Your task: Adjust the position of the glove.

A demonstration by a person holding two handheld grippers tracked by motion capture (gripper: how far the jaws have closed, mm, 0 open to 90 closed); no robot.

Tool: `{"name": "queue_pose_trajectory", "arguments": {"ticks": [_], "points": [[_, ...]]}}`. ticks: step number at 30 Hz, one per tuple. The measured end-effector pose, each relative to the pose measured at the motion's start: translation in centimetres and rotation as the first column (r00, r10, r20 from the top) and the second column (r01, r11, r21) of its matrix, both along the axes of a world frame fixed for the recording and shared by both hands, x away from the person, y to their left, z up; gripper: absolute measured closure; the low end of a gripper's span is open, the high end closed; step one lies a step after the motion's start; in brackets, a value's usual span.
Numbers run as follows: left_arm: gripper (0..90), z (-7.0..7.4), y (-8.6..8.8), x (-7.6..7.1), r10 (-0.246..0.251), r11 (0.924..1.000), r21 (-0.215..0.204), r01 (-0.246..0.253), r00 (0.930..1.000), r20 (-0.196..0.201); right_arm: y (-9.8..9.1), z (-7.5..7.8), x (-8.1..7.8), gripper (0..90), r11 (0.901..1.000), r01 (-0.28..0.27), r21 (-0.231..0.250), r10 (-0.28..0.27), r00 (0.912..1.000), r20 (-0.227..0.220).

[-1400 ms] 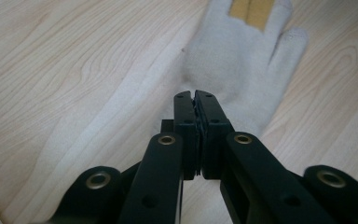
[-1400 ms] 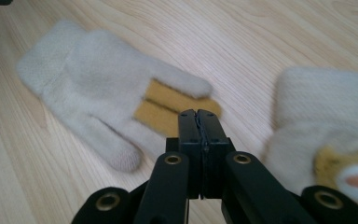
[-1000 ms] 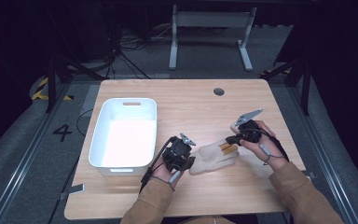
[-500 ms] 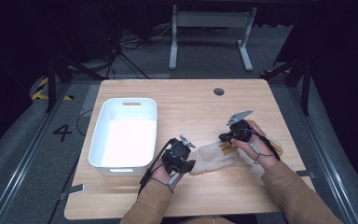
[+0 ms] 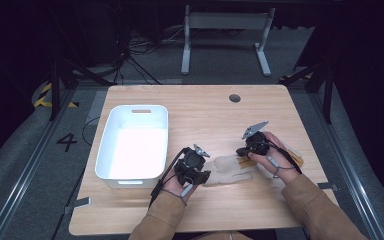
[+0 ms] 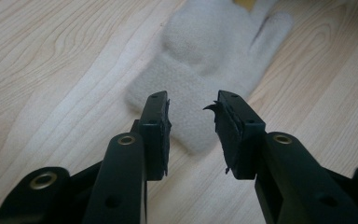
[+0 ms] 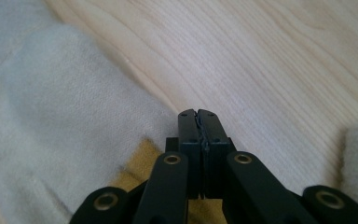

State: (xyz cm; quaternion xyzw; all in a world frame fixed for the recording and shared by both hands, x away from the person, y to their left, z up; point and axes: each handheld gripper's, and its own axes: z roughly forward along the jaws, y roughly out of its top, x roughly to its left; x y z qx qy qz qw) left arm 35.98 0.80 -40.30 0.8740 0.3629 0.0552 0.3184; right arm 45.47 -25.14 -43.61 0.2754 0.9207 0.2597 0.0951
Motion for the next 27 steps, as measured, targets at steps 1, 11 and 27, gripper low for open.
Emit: {"name": "queue_pose_trajectory", "arguments": {"ticks": [1,11,27], "points": [[64.7,0.0,0.0,0.0,0.0,1.0,-0.001,0.0,1.0,0.002,-0.2,0.1,-0.3,89.7,1.0,0.003,-0.004,-0.003,1.0,-0.005],[63.6,0.4,-0.3,0.5,-0.015,0.9998,-0.011,0.015,0.9999,0.006,-1.1,0.3,-1.6,89.8,0.9993,-0.005,-0.037,0.004,0.9997,-0.026],[61.1,0.9,0.2,0.7,-0.024,0.9992,-0.033,0.024,0.9997,0.005,-2.6,2.3,-3.0,86.2,0.9989,0.007,0.046,-0.007,0.9999,0.011]]}}
